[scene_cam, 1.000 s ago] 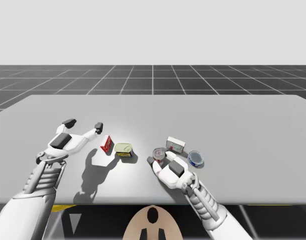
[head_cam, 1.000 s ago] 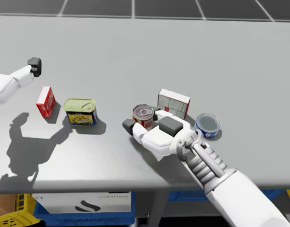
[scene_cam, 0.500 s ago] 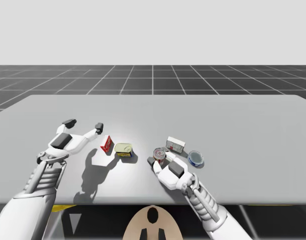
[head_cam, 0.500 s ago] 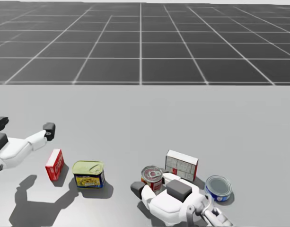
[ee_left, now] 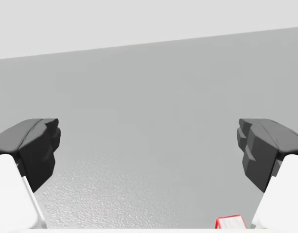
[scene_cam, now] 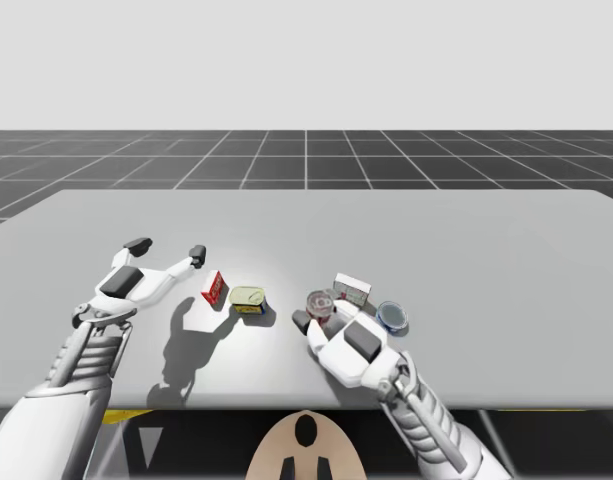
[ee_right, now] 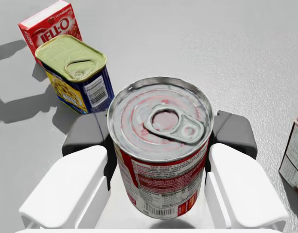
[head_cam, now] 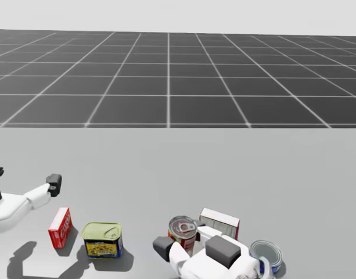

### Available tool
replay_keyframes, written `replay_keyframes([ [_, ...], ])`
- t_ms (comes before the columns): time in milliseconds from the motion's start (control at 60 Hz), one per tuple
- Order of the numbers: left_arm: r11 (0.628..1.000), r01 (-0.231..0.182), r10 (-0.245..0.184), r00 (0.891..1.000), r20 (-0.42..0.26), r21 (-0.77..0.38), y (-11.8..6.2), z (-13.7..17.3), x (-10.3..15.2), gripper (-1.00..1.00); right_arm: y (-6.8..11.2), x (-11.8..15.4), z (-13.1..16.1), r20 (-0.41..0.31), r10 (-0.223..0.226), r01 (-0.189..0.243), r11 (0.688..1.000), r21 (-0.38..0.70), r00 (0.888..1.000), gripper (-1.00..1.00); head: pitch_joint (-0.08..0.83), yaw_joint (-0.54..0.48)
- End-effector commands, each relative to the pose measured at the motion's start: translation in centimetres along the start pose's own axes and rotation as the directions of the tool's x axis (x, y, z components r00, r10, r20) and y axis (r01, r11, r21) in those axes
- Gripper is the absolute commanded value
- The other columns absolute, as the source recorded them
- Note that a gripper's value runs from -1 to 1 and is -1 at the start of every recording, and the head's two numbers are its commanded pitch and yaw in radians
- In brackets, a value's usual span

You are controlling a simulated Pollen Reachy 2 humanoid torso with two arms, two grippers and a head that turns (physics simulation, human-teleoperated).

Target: Lift the red soup can off the table.

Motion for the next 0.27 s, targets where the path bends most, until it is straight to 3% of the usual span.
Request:
replay_keyframes([
  [17,1.000,0.000,0.000,1.000,0.001,0.000,0.0,0.0,0.0,-1.00,1.3,6.4,1.5,0.180,0.049,-0.052,0.999,0.014,0.982,1.00,0.344,-0.03],
  [267,1.000,0.002,-0.002,1.000,0.001,0.001,0.0,0.0,0.0,-1.00,2.9,13.6,5.3,0.346,0.118,-0.121,0.993,-0.012,0.931,1.00,0.333,-0.04],
])
